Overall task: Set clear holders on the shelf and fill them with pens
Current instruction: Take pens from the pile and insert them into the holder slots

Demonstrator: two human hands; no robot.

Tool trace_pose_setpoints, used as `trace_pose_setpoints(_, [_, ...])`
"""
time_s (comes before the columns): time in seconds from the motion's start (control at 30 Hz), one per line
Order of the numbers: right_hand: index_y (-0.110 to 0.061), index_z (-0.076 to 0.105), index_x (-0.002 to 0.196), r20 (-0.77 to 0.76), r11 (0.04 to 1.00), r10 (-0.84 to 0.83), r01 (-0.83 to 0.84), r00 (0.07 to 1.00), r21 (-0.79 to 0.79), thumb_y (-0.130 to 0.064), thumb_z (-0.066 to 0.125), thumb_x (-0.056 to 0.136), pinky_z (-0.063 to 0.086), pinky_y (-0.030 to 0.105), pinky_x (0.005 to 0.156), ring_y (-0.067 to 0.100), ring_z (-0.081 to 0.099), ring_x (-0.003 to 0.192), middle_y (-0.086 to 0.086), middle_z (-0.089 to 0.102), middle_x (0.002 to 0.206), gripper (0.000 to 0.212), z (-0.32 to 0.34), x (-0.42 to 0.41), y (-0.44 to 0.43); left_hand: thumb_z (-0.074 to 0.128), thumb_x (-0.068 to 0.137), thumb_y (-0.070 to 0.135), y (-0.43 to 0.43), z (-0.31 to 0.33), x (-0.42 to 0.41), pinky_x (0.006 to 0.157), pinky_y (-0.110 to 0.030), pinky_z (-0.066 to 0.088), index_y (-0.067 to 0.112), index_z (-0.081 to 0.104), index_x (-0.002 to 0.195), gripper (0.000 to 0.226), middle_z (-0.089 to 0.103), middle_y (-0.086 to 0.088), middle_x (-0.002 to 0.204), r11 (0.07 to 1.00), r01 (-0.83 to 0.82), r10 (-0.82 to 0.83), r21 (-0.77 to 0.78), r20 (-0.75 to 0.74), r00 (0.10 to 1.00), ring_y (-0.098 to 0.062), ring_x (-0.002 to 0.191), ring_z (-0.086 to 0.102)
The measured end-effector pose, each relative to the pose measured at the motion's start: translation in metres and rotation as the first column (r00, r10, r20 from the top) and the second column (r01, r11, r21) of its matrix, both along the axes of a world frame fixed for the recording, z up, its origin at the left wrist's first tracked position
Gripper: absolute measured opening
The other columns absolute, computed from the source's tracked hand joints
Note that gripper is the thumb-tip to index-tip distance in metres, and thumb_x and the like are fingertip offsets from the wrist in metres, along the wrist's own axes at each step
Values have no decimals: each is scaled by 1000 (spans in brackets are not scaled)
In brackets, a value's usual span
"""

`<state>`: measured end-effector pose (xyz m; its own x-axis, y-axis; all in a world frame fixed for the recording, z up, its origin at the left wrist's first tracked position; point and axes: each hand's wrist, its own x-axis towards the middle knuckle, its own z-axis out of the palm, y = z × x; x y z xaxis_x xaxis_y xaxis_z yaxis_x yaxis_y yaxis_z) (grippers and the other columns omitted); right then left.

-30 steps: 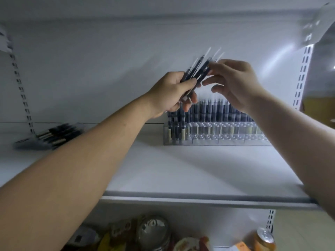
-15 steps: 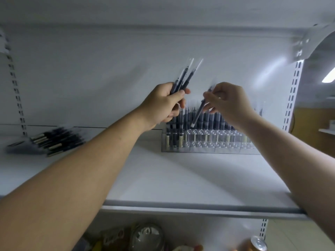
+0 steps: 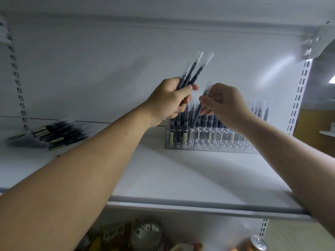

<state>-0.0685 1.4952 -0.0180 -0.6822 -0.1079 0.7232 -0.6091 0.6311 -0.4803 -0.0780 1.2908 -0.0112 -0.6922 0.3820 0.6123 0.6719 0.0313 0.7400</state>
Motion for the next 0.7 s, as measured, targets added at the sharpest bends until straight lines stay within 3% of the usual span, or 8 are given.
trace_pose_setpoints(0.2, [-15, 62, 103, 46, 992, -31, 26, 998, 122, -25, 67, 101, 64, 51, 72, 17, 77, 71, 3, 77, 76, 11, -5, -2, -16, 44, 111, 13, 1, -1, -2, 40, -22, 25, 0, 61, 121, 23, 51, -4, 74, 1000, -6, 6, 0, 12, 1000, -12, 47, 35])
trace_pose_setpoints(0.3, [-16, 63, 105, 106, 989, -58, 43, 993, 143, -28, 68, 100, 64, 55, 72, 21, 77, 71, 2, 77, 74, 14, -7, -3, -20, 44, 111, 13, 1, -1, -2, 39, -23, 25, 2, 62, 119, 22, 53, -3, 73, 1000, -4, 4, -14, 2, 1000, -13, 48, 35])
trace_pose_setpoints(0.4, [-13, 63, 95, 164, 985, -75, 48, 984, 163, -31, 70, 99, 63, 57, 75, 23, 78, 72, 0, 78, 73, 20, -10, -3, -17, 44, 111, 13, 1, -2, -2, 40, -23, 26, 1, 61, 119, 22, 54, -4, 75, 1000, -4, 4, -25, 4, 1000, -13, 48, 36])
trace_pose_setpoints(0.6, [-18, 72, 94, 151, 979, -96, 66, 984, 193, -41, 76, 93, 65, 48, 79, 15, 77, 72, -6, 78, 73, 23, -10, -5, -4, 46, 111, 14, 0, -3, -4, 41, -22, 26, 0, 62, 120, 23, 56, -6, 78, 999, -3, 4, -38, 21, 1000, -13, 48, 36])
trace_pose_setpoints(0.7, [-18, 74, 97, 103, 990, -81, 68, 991, 120, -35, 77, 92, 66, 44, 77, 16, 77, 72, -4, 78, 76, 18, -6, -4, 6, 46, 111, 14, -1, -2, -4, 41, -22, 25, 0, 62, 119, 23, 59, -7, 78, 999, -3, 4, -44, 22, 1000, -13, 48, 36])
